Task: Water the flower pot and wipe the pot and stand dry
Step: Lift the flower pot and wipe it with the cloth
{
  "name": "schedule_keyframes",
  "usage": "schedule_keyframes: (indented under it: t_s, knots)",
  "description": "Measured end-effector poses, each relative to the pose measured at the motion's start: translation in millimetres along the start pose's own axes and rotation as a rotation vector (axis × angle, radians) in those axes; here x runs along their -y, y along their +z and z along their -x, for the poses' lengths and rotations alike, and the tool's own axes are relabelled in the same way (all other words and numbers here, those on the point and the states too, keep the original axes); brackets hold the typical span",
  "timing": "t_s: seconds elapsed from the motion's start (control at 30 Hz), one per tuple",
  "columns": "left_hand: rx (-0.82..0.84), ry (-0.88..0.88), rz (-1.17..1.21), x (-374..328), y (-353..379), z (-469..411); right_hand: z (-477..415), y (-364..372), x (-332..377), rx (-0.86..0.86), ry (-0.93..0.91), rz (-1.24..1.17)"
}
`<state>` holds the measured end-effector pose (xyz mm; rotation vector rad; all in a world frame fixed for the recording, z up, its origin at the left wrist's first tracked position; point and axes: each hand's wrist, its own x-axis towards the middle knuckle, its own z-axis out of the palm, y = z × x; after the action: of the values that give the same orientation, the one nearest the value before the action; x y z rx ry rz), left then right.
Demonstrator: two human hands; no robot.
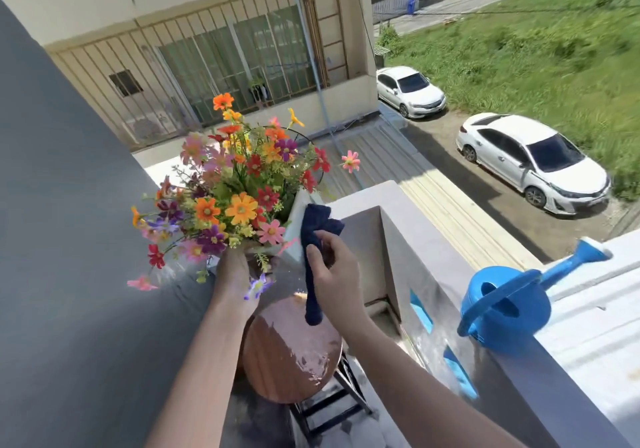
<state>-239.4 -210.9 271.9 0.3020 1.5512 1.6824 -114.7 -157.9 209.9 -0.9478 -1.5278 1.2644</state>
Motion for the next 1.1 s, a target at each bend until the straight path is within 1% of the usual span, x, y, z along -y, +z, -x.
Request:
schedule_keyframes:
  t_s: [0.07, 0.13, 0.23, 0.3, 0.33, 0.43, 0.53, 0.57, 0.67, 0.73, 0.8, 0.87, 0.93, 1.03, 1.1]
  knots:
    - [0.035, 0.013, -0.016, 1.6, 0.5, 2.6, -6.8, -0.1, -12.4, -0.006, 0.081, 0.029]
    - [0.012, 0.016, -0.006, 2.4, 1.8, 4.7, -9.7, 2.0, -17.6, -0.021, 0.120, 0.014]
    - [-0.131, -0.014, -0.038, 10.1, -11.0, -5.0, -7.0, 5.0, -3.5, -0.067, 0.094, -0.041]
    - [-0.230, -0.044, -0.084, 16.1, -13.5, -11.1, -6.6, 6.1, 13.8, -0.082, 0.058, -0.126]
    - [-0.252, -0.032, -0.085, 15.8, -9.9, -8.2, -7.6, 6.8, 22.1, -0.084, 0.047, -0.171]
    - [-0.160, 0.018, -0.058, 15.4, -1.5, -1.9, -14.9, 7.9, 38.5, -0.099, 0.015, -0.212]
    - [-0.108, -0.017, -0.006, 16.3, -7.1, 1.0, -33.0, 5.9, 42.1, -0.143, 0.003, -0.221]
    - [-0.097, -0.026, -0.011, 16.0, -7.6, 1.7, -41.5, 3.9, 42.3, -0.162, -0.012, -0.200]
    - [0.028, -0.027, -0.004, 9.2, -0.3, 11.2, -65.5, -2.7, 33.8, -0.200, -0.086, -0.061]
    - [0.079, -0.025, 0.022, 7.1, -1.4, 15.3, -75.2, -4.9, 18.3, -0.222, -0.117, 0.025]
    - [0.076, -0.025, 0.032, 6.1, -2.5, 17.2, -76.3, -5.7, 1.5, -0.239, -0.097, 0.056]
    - [0.089, -0.027, 0.052, 5.1, -3.1, 16.5, -73.3, -6.6, -11.4, -0.220, -0.069, 0.070]
    - [0.077, -0.034, 0.025, 5.6, -4.2, 14.8, -69.4, -6.5, -20.1, -0.195, -0.029, 0.081]
    - [0.027, -0.048, -0.113, 14.6, -11.8, 6.7, -71.1, -10.3, -18.8, -0.166, -0.009, 0.072]
    - [-0.003, -0.052, -0.100, 21.0, -12.2, 4.0, -74.4, -16.4, -5.2, -0.133, -0.033, 0.064]
